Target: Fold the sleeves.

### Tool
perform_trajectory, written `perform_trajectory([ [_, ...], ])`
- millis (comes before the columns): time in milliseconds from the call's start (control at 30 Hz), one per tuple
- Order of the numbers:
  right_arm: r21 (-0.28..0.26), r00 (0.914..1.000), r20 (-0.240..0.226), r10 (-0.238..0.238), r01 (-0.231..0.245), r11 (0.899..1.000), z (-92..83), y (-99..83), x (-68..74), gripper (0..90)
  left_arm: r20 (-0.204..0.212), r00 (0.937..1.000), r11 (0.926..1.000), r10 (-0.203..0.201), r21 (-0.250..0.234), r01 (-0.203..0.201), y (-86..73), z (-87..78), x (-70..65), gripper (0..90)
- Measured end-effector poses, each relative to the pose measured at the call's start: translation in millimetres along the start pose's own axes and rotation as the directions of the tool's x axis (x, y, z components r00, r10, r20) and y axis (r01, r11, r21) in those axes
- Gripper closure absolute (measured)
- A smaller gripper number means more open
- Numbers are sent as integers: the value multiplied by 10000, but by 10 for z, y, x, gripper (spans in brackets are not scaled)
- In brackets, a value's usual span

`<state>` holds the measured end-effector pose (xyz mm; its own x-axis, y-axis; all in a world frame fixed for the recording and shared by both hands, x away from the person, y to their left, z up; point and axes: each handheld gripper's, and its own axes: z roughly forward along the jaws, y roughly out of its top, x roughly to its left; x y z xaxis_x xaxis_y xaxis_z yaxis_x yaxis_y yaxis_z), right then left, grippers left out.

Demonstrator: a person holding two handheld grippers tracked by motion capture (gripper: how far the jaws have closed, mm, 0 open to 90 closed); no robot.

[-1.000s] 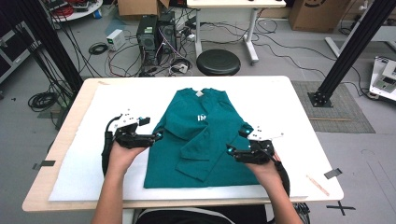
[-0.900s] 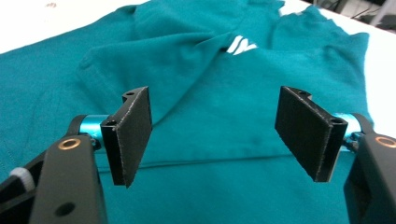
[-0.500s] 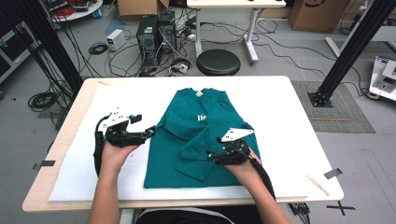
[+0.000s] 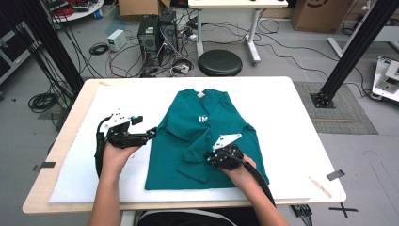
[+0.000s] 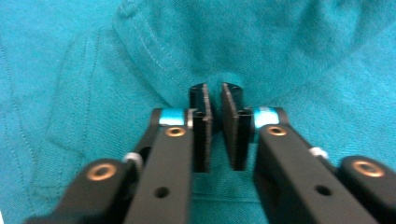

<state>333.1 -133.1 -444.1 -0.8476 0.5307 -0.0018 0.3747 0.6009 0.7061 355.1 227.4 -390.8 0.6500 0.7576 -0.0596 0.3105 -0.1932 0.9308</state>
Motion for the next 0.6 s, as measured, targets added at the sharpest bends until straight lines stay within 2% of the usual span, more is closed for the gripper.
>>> perform_trajectory([
  [100, 1, 9999, 98, -65, 65, 10000, -14, 1, 1, 871, 25, 10000, 10000, -9, 20, 9, 1, 4, -3, 236],
  [200, -308, 9998, 218, -32, 38, 9995, -112, 2, -14, 872, 31, 10000, 10000, -22, 36, 22, -1, 6, -2, 236],
  [367, -904, 9992, 403, 46, -10, 9959, -407, -4, -49, 872, 42, 10000, 10000, 30, 68, -30, 0, 10, -3, 236],
  [600, -1485, 9938, 1050, 359, -200, 9887, -835, -150, -106, 872, 5, 10000, 10000, 37, 39, -37, 6, 1, -8, 236],
])
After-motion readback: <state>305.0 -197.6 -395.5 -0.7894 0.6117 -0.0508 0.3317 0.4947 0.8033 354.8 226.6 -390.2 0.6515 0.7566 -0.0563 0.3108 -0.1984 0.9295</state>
